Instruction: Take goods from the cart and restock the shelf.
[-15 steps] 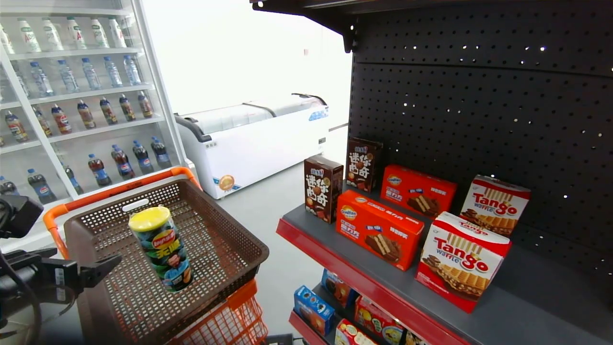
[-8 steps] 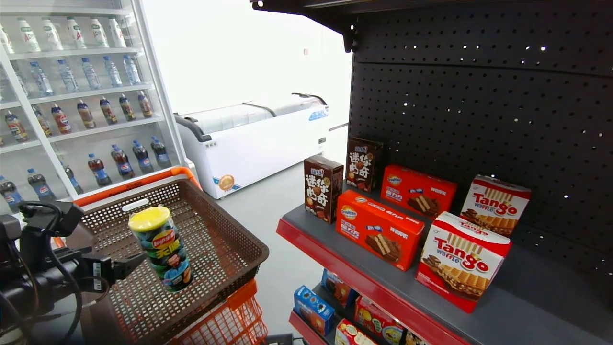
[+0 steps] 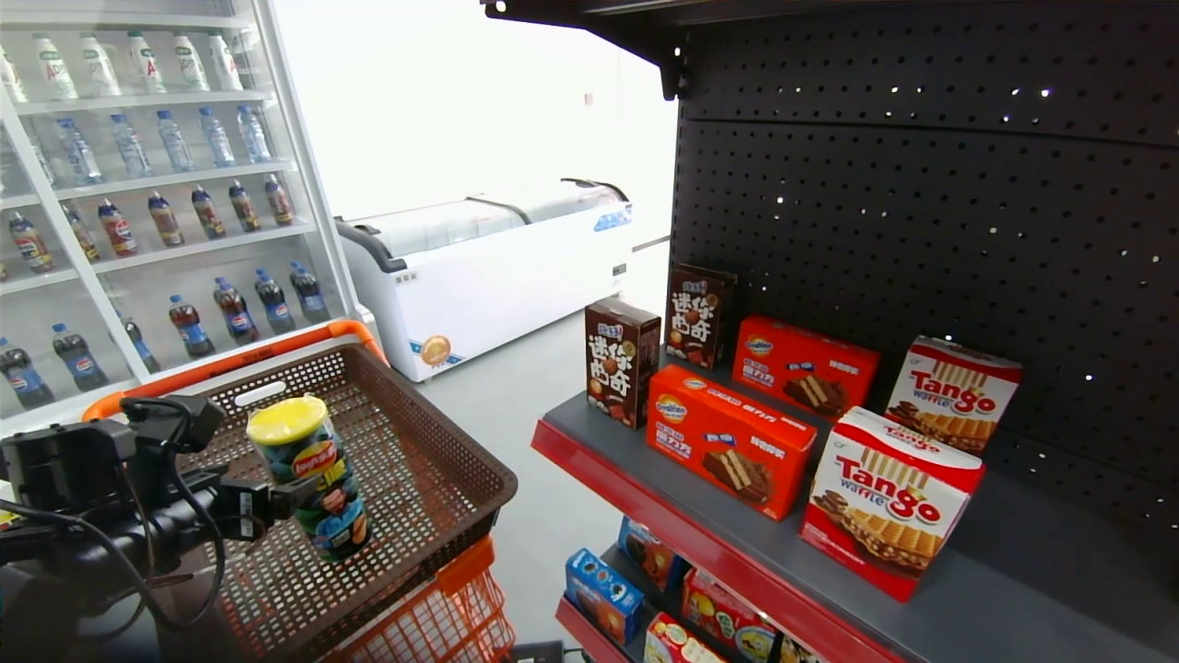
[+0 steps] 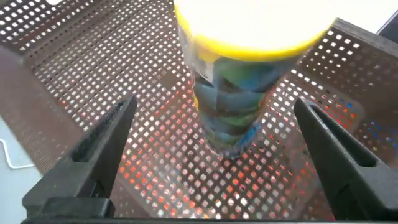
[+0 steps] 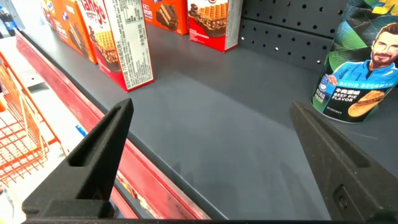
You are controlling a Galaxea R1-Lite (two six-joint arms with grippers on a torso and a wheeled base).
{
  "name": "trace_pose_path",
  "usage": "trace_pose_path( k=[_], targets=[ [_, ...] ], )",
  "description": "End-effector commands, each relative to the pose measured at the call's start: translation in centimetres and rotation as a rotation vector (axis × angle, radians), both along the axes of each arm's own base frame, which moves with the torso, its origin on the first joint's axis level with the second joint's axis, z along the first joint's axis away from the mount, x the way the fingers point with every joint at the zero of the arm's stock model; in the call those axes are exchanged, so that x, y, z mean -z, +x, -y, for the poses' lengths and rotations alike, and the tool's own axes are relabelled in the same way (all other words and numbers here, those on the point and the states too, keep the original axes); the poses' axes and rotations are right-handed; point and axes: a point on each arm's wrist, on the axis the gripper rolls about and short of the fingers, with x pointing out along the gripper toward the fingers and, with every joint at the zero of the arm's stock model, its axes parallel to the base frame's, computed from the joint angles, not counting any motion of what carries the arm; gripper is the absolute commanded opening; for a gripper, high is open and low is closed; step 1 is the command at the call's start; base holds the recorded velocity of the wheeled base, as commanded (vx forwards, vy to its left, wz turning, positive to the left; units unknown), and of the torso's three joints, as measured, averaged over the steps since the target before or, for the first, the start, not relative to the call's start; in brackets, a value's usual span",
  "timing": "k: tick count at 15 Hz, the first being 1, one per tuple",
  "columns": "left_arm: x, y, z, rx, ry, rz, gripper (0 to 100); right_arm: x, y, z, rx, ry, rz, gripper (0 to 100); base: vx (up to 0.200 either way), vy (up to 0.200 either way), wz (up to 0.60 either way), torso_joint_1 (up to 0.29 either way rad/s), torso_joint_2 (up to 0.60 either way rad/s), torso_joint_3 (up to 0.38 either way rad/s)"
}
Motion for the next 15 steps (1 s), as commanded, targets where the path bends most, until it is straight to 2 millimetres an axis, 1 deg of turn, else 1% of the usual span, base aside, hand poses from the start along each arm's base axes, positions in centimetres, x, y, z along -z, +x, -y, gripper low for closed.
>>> trace_pose_path(
  k=[1, 4, 9, 10, 12, 14, 15],
  targets=[
    [2.7, 1.8, 0.0, 0.016, -0.011, -0.049, 100, 0.0, 0.0, 0.0, 0.0, 0.0, 0.0, 100, 0.0, 0.0, 0.0, 0.0, 0.0, 0.0],
    [3.4, 3.5, 0.1, 0.035, -0.004, -0.018, 100, 0.0, 0.0, 0.0, 0.0, 0.0, 0.0, 100, 0.0, 0.0, 0.0, 0.0, 0.0, 0.0],
    [3.7, 4.7, 0.4, 0.059, 0.014, 0.003, 100, 0.0, 0.0, 0.0, 0.0, 0.0, 0.0, 100, 0.0, 0.0, 0.0, 0.0, 0.0, 0.0],
    [3.7, 4.7, 0.5, 0.067, 0.019, 0.007, 0, 0.0, 0.0, 0.0, 0.0, 0.0, 0.0, 100, 0.0, 0.0, 0.0, 0.0, 0.0, 0.0],
    [3.4, 5.1, 0.6, 0.077, 0.035, 0.023, 0, 0.0, 0.0, 0.0, 0.0, 0.0, 0.0, 100, 0.0, 0.0, 0.0, 0.0, 0.0, 0.0],
    [3.6, 4.9, 0.9, 0.107, 0.087, 0.006, 0, 0.0, 0.0, 0.0, 0.0, 0.0, 0.0, 100, 0.0, 0.0, 0.0, 0.0, 0.0, 0.0],
    [3.7, 4.4, 0.8, 0.138, 0.16, -0.015, 0, 0.0, 0.0, 0.0, 0.0, 0.0, 0.0, 100, 0.0, 0.0, 0.0, 0.0, 0.0, 0.0]
  ],
)
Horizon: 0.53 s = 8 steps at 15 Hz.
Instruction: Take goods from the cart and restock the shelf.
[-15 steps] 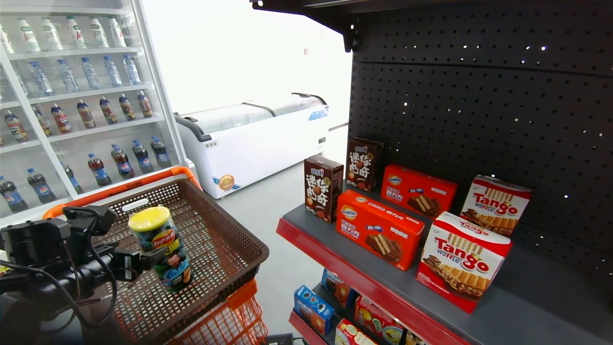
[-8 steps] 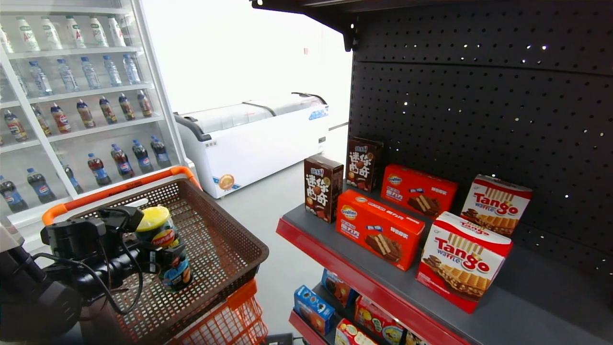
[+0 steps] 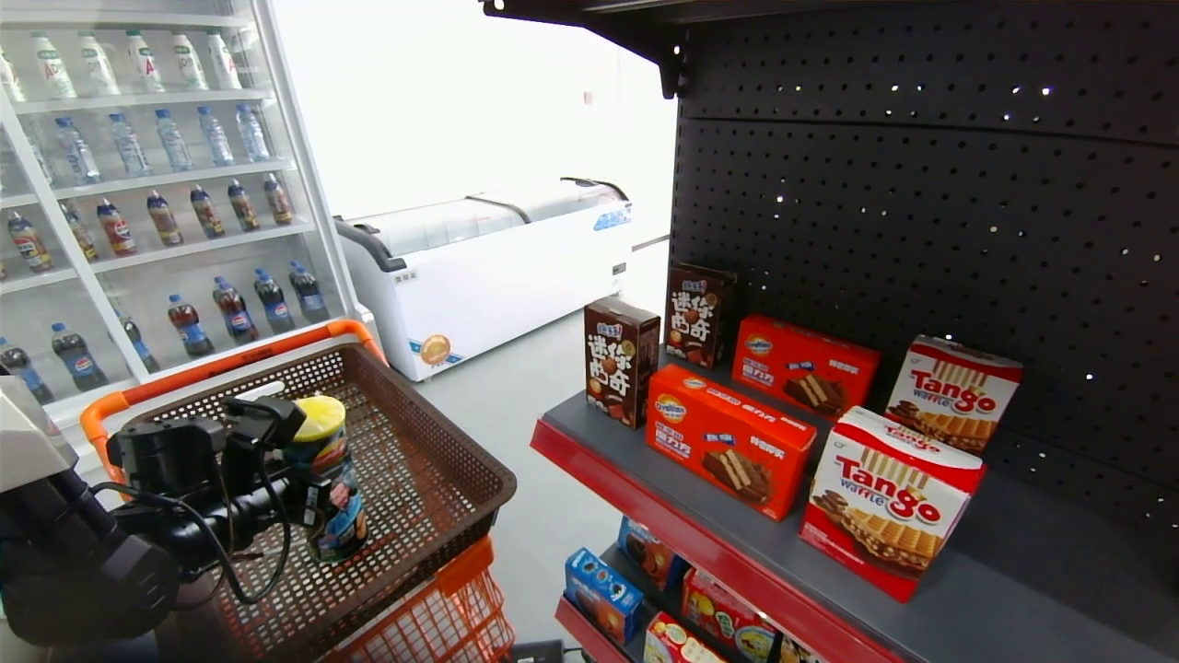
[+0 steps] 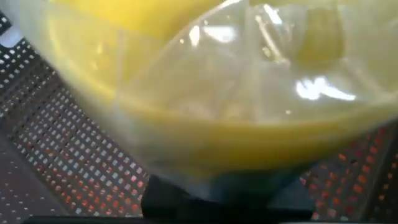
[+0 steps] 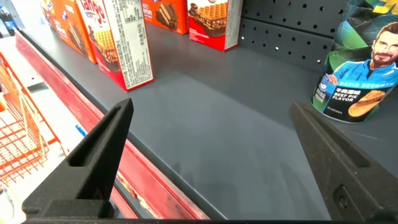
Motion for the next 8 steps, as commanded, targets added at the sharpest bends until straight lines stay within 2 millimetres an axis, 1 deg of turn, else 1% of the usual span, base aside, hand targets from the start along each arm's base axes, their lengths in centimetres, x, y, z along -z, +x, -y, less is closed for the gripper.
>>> trace_pose_path(
  k=[1, 2, 3, 5, 6, 7, 8],
  targets=[
    [-1.4, -0.4, 0.0, 0.016, 0.054, 0.032, 0, 0.0, 0.0, 0.0, -0.001, 0.0, 0.0, 100, 0.0, 0.0, 0.0, 0.0, 0.0, 0.0],
    [-2.6, -0.2, 0.3, 0.028, 0.061, 0.071, 0, 0.0, 0.0, 0.0, -0.001, 0.0, 0.0, 100, 0.0, 0.0, 0.0, 0.0, 0.0, 0.0],
    [-2.9, -0.1, 0.3, 0.029, 0.063, 0.078, 0, 0.0, 0.0, 0.0, -0.001, 0.0, 0.0, 100, 0.0, 0.0, 0.0, 0.0, 0.0, 0.0],
    [-6.9, 0.4, 2.8, 0.115, 0.074, 0.166, 0, 0.0, 0.0, 0.0, -0.001, 0.0, 0.0, 100, 0.0, 0.0, 0.0, 0.0, 0.0, 0.0],
    [-8.1, 0.4, 4.1, 0.156, 0.075, 0.171, 0, 0.0, 0.0, 0.0, -0.001, 0.0, 0.0, 100, 0.0, 0.0, 0.0, 0.0, 0.0, 0.0],
    [-8.7, 0.3, 5.0, 0.184, 0.069, 0.17, 0, 0.0, 0.0, 0.0, -0.001, 0.0, 0.002, 100, 0.0, 0.0, 0.0, 0.0, 0.0, 0.0],
    [-9.8, 0.0, 6.5, 0.224, 0.051, 0.17, 0, 0.0, 0.0, 0.0, -0.001, 0.0, 0.0, 100, 0.0, 0.0, 0.0, 0.0, 0.0, 0.0]
  ],
)
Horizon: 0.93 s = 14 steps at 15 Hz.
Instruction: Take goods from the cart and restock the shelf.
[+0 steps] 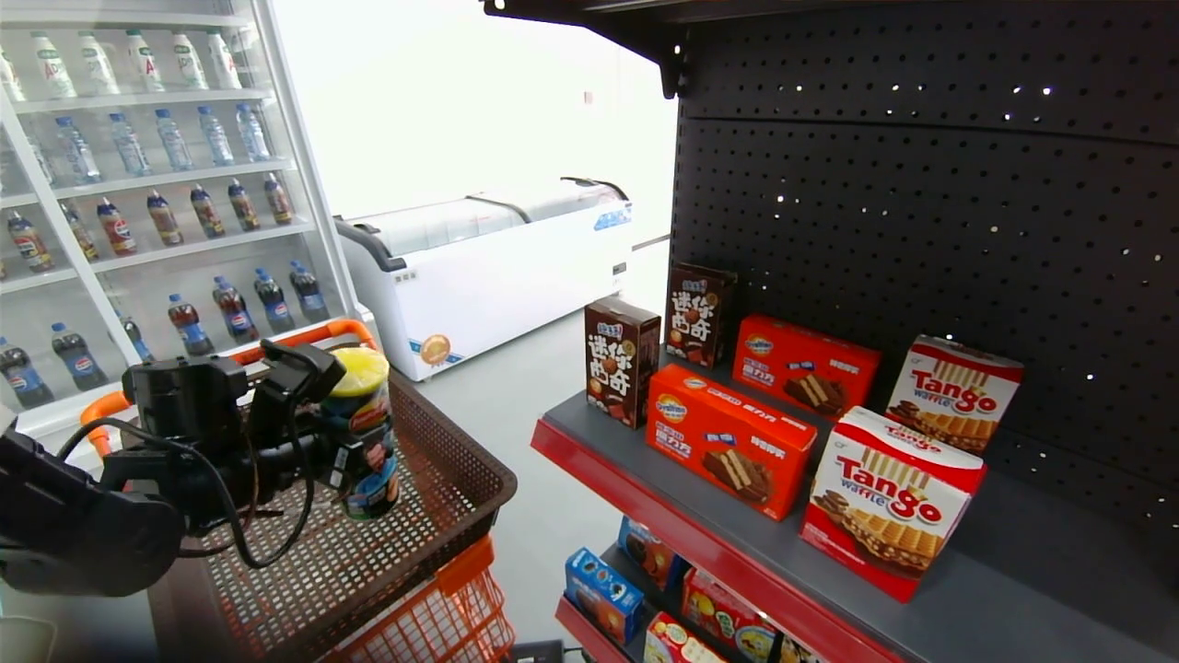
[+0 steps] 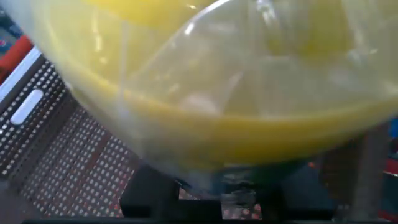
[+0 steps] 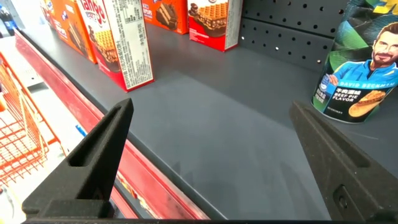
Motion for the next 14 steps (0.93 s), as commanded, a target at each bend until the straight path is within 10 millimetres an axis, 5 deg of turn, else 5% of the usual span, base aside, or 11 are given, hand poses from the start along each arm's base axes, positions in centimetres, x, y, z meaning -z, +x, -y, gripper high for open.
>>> trace_pose_path(
  k=[1, 3, 10, 14],
  targets=[
    [-4.4, -1.0, 2.8, 0.077, -0.04, 0.092, 0, 0.0, 0.0, 0.0, 0.0, 0.0, 0.0, 100, 0.0, 0.0, 0.0, 0.0, 0.0, 0.0],
    [-6.9, -2.3, 5.2, 0.143, -0.107, 0.073, 0, 0.0, 0.0, 0.0, 0.0, 0.0, 0.0, 100, 0.0, 0.0, 0.0, 0.0, 0.0, 0.0],
    [-13.1, -6.8, 5.3, 0.263, -0.219, 0.037, 0, 0.0, 0.0, 0.0, 0.0, 0.0, 0.0, 100, 0.0, 0.0, 0.0, 0.0, 0.0, 0.0],
    [-14.2, -8.2, 5.9, 0.302, -0.227, 0.087, 0, 0.0, 0.0, 0.0, 0.0, 0.0, 0.0, 100, 0.0, 0.0, 0.0, 0.0, 0.0, 0.0]
  ],
)
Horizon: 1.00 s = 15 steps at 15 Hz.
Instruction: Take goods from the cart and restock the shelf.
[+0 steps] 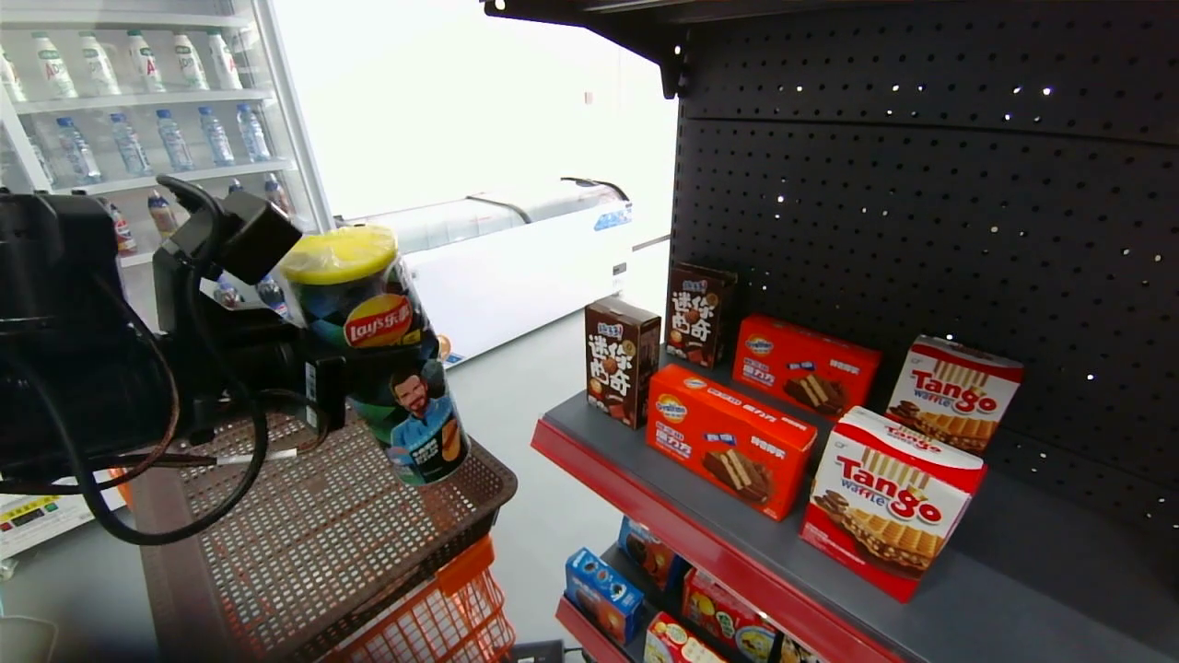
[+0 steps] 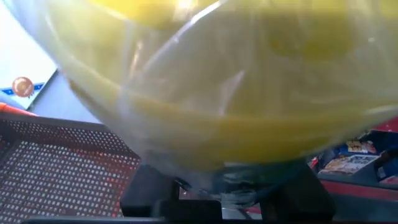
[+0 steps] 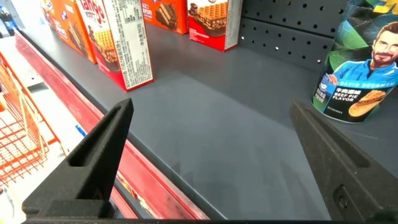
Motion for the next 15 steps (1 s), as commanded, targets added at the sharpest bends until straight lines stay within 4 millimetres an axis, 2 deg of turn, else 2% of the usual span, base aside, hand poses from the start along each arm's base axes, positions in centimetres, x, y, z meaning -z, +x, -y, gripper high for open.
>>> trace_pose_path(
  k=[1, 4, 5, 8, 10, 12, 14, 15],
  targets=[
    [-1.6, -2.2, -0.2, 0.012, -0.014, 0.058, 0, 0.0, 0.0, 0.0, 0.0, 0.0, 0.0, 100, 0.0, 0.0, 0.0, 0.0, 0.0, 0.0],
    [-1.3, -3.8, -0.2, 0.127, -0.048, 0.025, 0, 0.0, 0.0, 0.0, 0.0, 0.0, 0.0, 100, 0.0, 0.0, 0.0, 0.0, 0.0, 0.0],
    [-1.3, -4.9, -0.5, 0.117, -0.048, 0.03, 0, 0.0, 0.0, 0.0, 0.0, 0.0, 0.0, 100, 0.0, 0.0, 0.0, 0.0, 0.0, 0.0],
    [-0.7, -6.2, -0.7, 0.122, -0.054, 0.023, 0, 0.0, 0.0, 0.0, 0.0, 0.0, 0.0, 100, 0.0, 0.0, 0.0, 0.0, 0.0, 0.0],
    [-0.7, -6.3, -0.7, 0.129, -0.08, 0.011, 0, 0.0, 0.0, 0.0, 0.0, 0.0, 0.0, 100, 0.0, 0.0, 0.0, 0.0, 0.0, 0.0],
    [-1.0, -6.4, -0.5, 0.207, -0.116, -0.004, 0, 0.0, 0.0, 0.0, 0.0, 0.0, 0.0, 100, 0.0, 0.0, 0.0, 0.0, 0.0, 0.0],
    [0.3, -6.9, -0.5, 0.235, -0.119, -0.05, 0, 0.0, 0.0, 0.0, 0.0, 0.0, 0.0, 100, 0.0, 0.0, 0.0, 0.0, 0.0, 0.0],
    [0.8, -8.0, -0.7, 0.237, -0.119, -0.054, 0, 0.0, 0.0, 0.0, 0.0, 0.0, 0.0, 100, 0.0, 0.0, 0.0, 0.0, 0.0, 0.0]
  ],
)
